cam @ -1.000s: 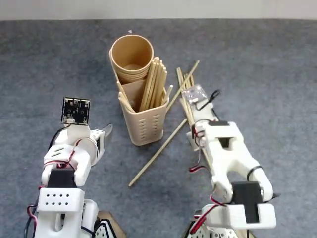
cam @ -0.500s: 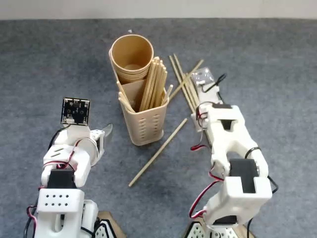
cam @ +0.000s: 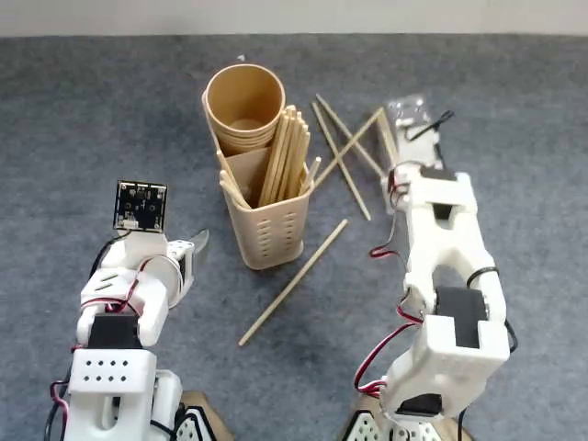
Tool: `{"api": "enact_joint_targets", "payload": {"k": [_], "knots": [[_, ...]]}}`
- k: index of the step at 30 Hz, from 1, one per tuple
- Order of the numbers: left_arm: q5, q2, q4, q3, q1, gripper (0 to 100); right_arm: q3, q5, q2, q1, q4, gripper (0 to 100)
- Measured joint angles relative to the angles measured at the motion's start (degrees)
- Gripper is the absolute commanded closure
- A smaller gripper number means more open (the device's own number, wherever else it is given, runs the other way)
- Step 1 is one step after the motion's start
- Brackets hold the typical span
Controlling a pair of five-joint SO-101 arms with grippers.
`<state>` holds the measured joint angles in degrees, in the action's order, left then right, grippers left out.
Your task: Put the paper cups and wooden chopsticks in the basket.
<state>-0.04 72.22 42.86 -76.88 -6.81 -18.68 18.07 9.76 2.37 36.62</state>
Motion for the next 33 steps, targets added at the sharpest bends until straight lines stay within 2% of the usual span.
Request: {"api": "enact_joint_targets", "payload": {"k": [8, 19, 24, 33], "knots": [[0.0, 0.0, 0.0, 0.0, 0.0, 74, 5.4, -1.8, 0.0, 0.0, 4.3, 98.8], [0.0, 0.0, 0.0, 0.0, 0.0, 74, 0.2, -1.8, 0.0, 0.0, 4.3, 98.7], [0.0, 0.0, 0.0, 0.0, 0.0, 74, -0.5, -1.8, 0.0, 0.0, 4.2, 89.9], [0.0, 0.0, 0.0, 0.0, 0.0, 74, -0.5, -0.2, 3.9, 0.0, 4.2, 89.2]]}}
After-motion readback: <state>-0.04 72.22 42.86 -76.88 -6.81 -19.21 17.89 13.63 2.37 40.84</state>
